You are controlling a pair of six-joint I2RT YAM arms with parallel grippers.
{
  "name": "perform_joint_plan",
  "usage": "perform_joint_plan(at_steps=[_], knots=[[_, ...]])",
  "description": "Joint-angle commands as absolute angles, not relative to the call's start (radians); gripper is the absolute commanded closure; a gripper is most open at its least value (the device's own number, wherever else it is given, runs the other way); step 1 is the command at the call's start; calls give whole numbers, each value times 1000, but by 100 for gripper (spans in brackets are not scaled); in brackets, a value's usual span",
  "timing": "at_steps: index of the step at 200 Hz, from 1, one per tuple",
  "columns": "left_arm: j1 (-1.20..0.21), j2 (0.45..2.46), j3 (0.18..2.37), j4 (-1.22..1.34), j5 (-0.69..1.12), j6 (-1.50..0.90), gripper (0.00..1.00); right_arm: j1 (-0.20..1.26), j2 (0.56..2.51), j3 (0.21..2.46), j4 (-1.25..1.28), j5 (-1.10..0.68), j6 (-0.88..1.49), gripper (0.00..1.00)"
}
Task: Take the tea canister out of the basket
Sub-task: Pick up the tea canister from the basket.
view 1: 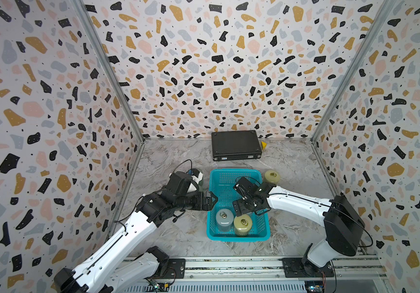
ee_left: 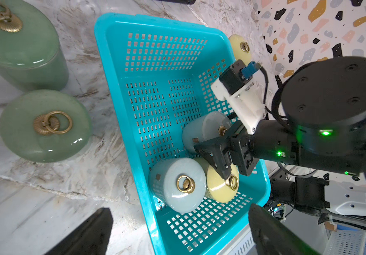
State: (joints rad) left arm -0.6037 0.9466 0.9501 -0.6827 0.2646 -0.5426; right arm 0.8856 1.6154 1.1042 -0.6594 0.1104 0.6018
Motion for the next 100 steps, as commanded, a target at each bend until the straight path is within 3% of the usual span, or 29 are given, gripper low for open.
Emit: perform_joint_plan(at_steps=[1, 100], knots=[[-611, 923, 933, -636, 284, -530, 0, 882, 1636, 1109, -733, 135, 610, 5], [-617, 902, 926, -610, 335, -523, 0, 882, 1684, 1121, -746, 136, 603, 7]])
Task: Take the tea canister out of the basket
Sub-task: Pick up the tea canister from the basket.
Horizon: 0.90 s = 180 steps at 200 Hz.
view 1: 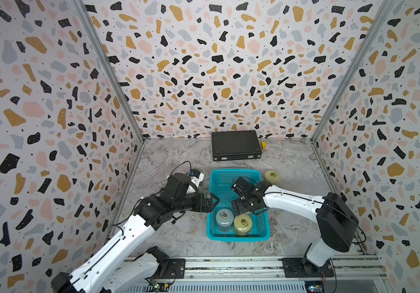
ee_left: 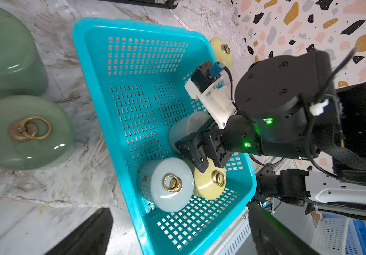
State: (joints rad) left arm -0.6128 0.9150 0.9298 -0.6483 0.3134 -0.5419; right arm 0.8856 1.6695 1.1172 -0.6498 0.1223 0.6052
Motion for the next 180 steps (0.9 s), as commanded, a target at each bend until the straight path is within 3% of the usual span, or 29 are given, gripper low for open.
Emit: perform_joint_plan(at_steps=[1, 38, 180], knots=[[-617, 902, 926, -610, 335, -524, 0, 882, 1683, 1121, -748, 136, 603, 7], [-617, 900, 924, -610, 362, -506, 0, 882, 1656, 1134, -761, 144, 598, 23], [-623, 945, 939, -552, 424, -513, 0, 879, 1444, 1257, -837, 240, 534, 26]])
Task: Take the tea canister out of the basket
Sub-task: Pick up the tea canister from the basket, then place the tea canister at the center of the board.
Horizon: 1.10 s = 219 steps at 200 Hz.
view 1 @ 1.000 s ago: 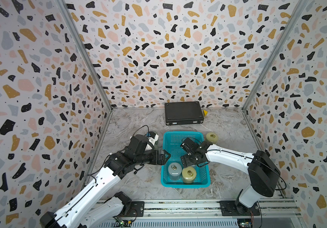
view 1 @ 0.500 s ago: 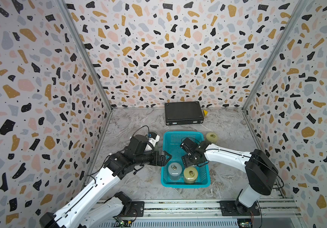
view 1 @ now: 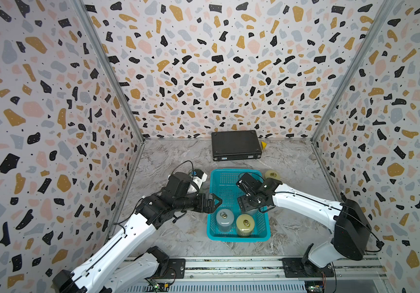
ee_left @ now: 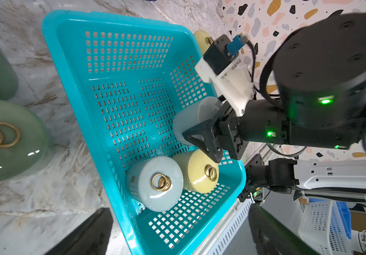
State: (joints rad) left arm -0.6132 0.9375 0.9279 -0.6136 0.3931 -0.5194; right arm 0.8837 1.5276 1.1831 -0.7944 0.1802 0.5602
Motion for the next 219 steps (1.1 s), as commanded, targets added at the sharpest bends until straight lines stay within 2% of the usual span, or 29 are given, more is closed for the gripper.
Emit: perform_joint_plan(at_steps=[1, 43, 103, 154, 219], knots=[[-624, 946, 939, -551, 424, -514, 0, 879, 1443, 1258, -839, 241, 533, 26], [-638, 975, 955, -517, 436, -522, 0, 851, 1365, 1323, -908, 298, 501, 26], [-677, 1030, 989, -463, 435, -534, 0, 730, 1272, 1299, -947, 340, 438, 26], [-714, 1062, 1002, -454, 419, -541, 0, 584, 1247, 1208, -901, 271, 424, 26], [-753, 1089, 1029, -448, 376, -551, 0, 476, 1286, 1093, -776, 183, 410, 26]])
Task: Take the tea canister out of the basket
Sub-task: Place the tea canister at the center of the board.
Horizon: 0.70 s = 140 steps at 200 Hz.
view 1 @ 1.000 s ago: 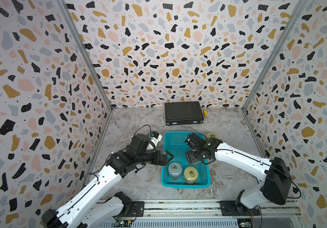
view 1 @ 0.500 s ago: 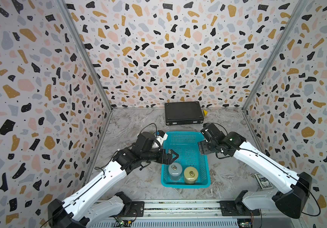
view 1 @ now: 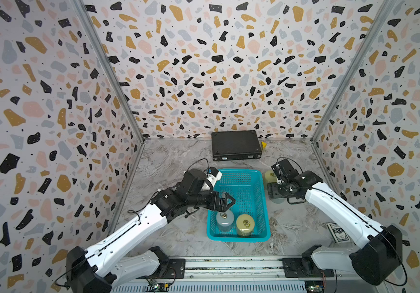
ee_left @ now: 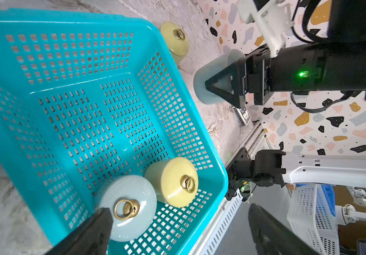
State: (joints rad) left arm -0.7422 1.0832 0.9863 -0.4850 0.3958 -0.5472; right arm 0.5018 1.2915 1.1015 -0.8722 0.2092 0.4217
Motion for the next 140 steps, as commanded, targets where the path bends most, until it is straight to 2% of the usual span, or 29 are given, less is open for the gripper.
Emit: perform_joint_plan(at_steps=[1, 140], knots=[[-754, 1088, 1029, -448, 376, -551, 0, 474, 1287, 1091, -775, 183, 410, 26], [-761, 1085, 1042, -480, 351, -541, 0, 371, 1454, 1045, -629, 74, 408, 25]])
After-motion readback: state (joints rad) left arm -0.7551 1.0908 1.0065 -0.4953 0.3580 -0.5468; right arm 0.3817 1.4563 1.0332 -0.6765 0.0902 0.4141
